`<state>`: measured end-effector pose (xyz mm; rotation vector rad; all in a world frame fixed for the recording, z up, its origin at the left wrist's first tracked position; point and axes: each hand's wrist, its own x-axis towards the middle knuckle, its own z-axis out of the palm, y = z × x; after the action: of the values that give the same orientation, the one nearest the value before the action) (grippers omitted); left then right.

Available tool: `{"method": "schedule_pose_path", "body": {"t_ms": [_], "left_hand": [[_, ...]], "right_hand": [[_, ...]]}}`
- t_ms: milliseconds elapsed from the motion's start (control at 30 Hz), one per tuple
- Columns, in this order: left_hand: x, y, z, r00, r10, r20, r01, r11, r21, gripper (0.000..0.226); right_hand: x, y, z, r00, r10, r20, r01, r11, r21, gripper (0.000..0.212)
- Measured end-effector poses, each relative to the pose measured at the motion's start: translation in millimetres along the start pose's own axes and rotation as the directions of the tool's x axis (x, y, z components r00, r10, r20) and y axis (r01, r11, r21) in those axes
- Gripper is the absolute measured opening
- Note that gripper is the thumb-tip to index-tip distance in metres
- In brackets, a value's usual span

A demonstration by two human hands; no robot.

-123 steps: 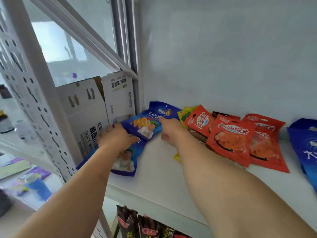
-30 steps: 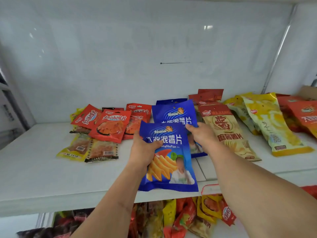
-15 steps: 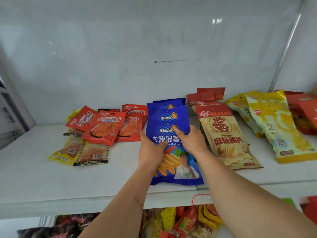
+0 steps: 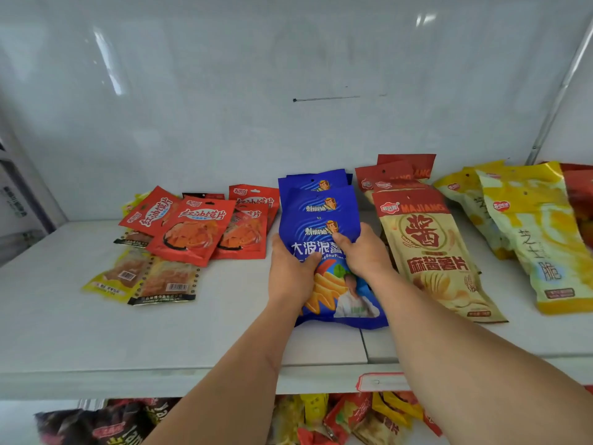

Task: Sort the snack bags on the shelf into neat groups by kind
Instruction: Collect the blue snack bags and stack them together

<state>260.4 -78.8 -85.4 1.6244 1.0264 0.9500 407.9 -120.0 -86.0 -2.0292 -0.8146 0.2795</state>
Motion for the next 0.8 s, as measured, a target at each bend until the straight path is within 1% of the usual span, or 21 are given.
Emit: {"method": "schedule_pose_path", "body": {"t_ms": [167,233,333,467,567,600,633,700,733,767,800], "left_hand": [[-1.9,8.2,-7.5,1.0,-0.028,0.013,0.027,0.999,0.047,0.084],[0.1,10.9,-12.5,0.998,-0.056,0.025,0.055,0.998,0.042,0.085],[5.8,12.3,-23.6,0.998,-0.061,0.024,0.061,0.998,0.025,0.089],[21.0,6.7,-46.0,1.0,-0.017,0.008,0.016,0.997,0.076,0.079],[31.2,7.9,-73.5,0.998,0.066,-0.011,-0.063,0.982,0.178,0.066],[34.9,6.6,-83.7,0.995,0.103,-0.01,-0.097,0.961,0.258,0.058],[40.1,3.1,-94.2,0.989,0.149,-0.005,-0.136,0.914,0.381,0.053],[55.0,-7.4,-115.0,0.962,0.271,0.033,-0.228,0.731,0.643,0.049],[65.1,-13.8,-125.0,0.947,0.312,0.071,-0.265,0.641,0.72,0.049],[75.4,-19.5,-134.9,0.942,0.317,0.109,-0.283,0.578,0.765,0.05],[86.7,-25.2,-144.6,0.943,0.299,0.144,-0.291,0.535,0.793,0.051]], "right_hand": [[-3.5,-12.2,-6.8,0.999,-0.008,-0.053,-0.003,0.98,-0.2,0.062],[-4.8,-20.9,-10.3,0.997,-0.029,-0.074,0.01,0.968,-0.249,0.066],[-6.0,-38.9,-10.3,0.988,-0.113,-0.102,0.071,0.934,-0.35,0.075],[-14.7,-72.1,3.7,0.969,-0.224,-0.103,0.143,0.85,-0.507,0.079],[-18.3,-101.3,27.5,0.94,-0.33,-0.09,0.235,0.814,-0.531,0.074],[-17.9,-112.2,38.6,0.931,-0.357,-0.069,0.274,0.814,-0.513,0.072],[-17.8,-123.6,50.8,0.924,-0.38,-0.042,0.314,0.817,-0.483,0.069],[-15.3,-143.9,80.0,0.92,-0.39,0.021,0.368,0.846,-0.387,0.065],[-13.6,-152.7,95.4,0.929,-0.367,0.055,0.363,0.87,-0.334,0.064],[-12.1,-160.8,109.8,0.943,-0.325,0.07,0.331,0.898,-0.29,0.065],[-8.5,-165.0,125.0,0.962,-0.266,0.063,0.273,0.929,-0.251,0.072]]}}
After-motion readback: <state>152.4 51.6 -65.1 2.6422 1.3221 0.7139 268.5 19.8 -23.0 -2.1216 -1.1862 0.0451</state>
